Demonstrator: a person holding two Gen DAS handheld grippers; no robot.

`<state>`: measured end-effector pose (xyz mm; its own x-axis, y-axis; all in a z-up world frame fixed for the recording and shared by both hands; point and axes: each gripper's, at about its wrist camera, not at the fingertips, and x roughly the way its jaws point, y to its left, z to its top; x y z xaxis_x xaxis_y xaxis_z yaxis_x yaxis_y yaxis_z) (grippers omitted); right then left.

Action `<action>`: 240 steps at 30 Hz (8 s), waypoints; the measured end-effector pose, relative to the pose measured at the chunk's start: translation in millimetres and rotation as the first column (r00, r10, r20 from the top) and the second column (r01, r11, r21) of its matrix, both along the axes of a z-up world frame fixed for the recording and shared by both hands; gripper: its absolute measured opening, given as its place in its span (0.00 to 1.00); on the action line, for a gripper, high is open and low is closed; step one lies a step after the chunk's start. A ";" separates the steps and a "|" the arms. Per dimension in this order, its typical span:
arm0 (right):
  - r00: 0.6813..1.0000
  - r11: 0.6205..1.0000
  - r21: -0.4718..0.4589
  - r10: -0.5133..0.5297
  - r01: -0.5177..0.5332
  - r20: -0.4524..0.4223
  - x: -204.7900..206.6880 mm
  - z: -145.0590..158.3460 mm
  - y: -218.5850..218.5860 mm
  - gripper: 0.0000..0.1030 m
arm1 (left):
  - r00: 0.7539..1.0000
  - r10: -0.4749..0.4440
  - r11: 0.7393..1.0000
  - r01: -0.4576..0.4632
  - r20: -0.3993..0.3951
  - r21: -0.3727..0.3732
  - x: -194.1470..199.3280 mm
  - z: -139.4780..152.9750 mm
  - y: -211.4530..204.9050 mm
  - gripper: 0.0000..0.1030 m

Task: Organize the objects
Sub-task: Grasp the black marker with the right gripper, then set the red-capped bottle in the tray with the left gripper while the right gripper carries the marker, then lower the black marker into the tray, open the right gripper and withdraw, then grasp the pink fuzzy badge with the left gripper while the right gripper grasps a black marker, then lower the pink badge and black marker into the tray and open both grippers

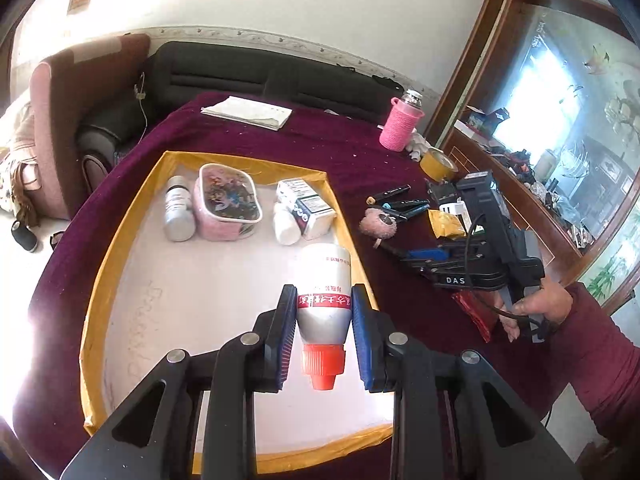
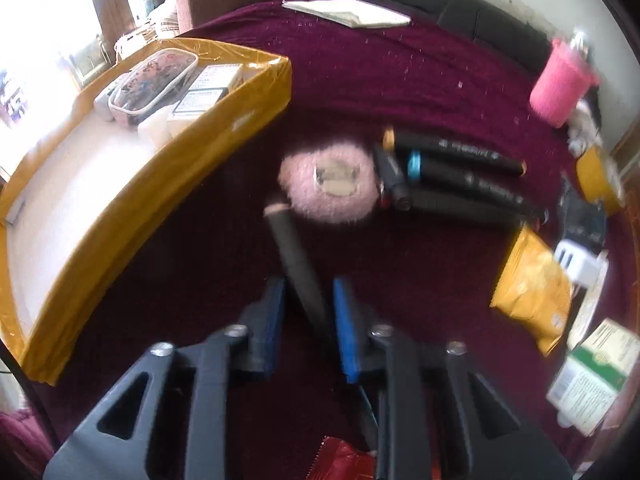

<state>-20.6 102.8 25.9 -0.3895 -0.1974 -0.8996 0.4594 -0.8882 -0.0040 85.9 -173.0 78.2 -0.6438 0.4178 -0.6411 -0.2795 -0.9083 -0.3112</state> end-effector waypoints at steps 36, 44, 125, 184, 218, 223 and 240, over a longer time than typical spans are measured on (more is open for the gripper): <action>0.993 0.953 -0.298 -0.009 0.045 0.121 -19.4 23.8 -131.2 0.10 | 0.964 0.210 0.949 -0.160 0.163 -0.273 -119.9 -49.6 -77.1 0.22; 0.993 0.973 -0.231 0.031 -0.003 0.117 14.4 24.0 -138.7 0.16 | 0.958 0.193 0.978 -0.170 0.210 -0.121 -116.8 -47.8 -87.5 0.35; 0.569 0.610 -0.565 -0.774 0.555 -0.277 58.3 84.0 225.6 0.82 | 0.999 0.027 0.994 -0.032 -0.045 -0.103 -40.4 58.6 117.2 0.68; 0.957 0.964 -0.004 -0.262 0.265 0.128 -103.0 8.9 -7.4 0.41 | 0.990 0.132 0.991 -0.133 -0.041 -0.030 -0.6 -8.9 -34.9 0.30; 0.984 0.896 -0.424 -0.065 0.131 0.168 -1.8 51.1 -76.0 0.10 | 0.992 0.086 0.971 -0.063 0.093 -0.232 -73.8 -36.3 -5.2 0.31; 0.982 0.924 -0.361 -0.068 0.130 0.178 -10.8 31.7 -102.6 0.10 | 0.981 0.111 0.967 -0.069 0.162 -0.246 -96.0 -52.4 -10.4 0.31; 0.977 0.922 -0.328 -0.176 0.207 0.122 -8.5 33.6 -89.2 0.12 | 0.955 0.161 0.973 -0.110 0.251 -0.205 -103.4 -61.5 -19.5 0.49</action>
<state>-29.1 13.6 59.5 -0.3725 -0.4247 -0.8251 0.2652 -0.9008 0.3439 -17.6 -192.5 16.7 -0.4831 0.1949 -0.8536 -0.0812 -0.9807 -0.1779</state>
